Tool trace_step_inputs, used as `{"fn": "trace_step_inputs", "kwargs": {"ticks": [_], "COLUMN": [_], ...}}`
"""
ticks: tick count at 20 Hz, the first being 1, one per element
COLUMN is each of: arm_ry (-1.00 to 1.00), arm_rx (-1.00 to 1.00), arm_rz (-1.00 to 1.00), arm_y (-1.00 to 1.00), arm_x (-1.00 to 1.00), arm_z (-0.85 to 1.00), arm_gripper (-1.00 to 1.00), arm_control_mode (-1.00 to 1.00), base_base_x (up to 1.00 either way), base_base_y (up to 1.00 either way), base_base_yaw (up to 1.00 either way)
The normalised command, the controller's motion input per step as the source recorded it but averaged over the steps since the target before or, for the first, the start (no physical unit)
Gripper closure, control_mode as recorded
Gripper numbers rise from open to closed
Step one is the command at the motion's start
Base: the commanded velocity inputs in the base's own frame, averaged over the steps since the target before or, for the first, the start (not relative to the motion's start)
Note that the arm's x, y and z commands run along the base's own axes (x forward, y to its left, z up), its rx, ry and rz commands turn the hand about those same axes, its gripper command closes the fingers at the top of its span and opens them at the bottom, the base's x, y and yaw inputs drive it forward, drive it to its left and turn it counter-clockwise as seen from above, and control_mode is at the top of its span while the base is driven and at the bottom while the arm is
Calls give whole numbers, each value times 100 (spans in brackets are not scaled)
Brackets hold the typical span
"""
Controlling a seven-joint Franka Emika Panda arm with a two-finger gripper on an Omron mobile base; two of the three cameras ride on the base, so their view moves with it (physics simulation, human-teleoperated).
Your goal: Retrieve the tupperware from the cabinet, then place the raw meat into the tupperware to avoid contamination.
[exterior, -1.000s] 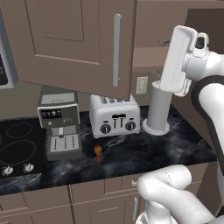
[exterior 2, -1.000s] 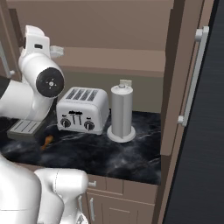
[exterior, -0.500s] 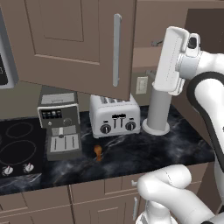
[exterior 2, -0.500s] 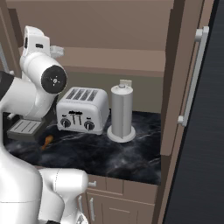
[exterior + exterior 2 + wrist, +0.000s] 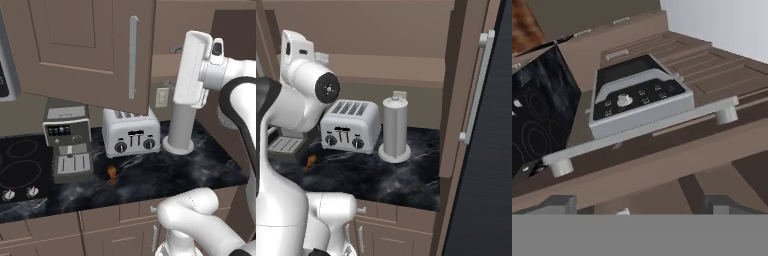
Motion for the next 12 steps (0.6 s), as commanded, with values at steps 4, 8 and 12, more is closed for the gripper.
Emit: {"fn": "trace_step_inputs", "kwargs": {"ticks": [4, 8, 12], "arm_ry": [0, 0, 0], "arm_rx": [0, 0, 0], "arm_rz": [12, 10, 6], "arm_y": [11, 19, 18], "arm_x": [1, 8, 15], "arm_z": [0, -5, -8], "arm_gripper": [-100, -100, -100], "arm_control_mode": [-100, -100, -100], "base_base_x": [0, 0, 0], "base_base_y": [0, 0, 0], "base_base_yaw": [0, 0, 0]}}
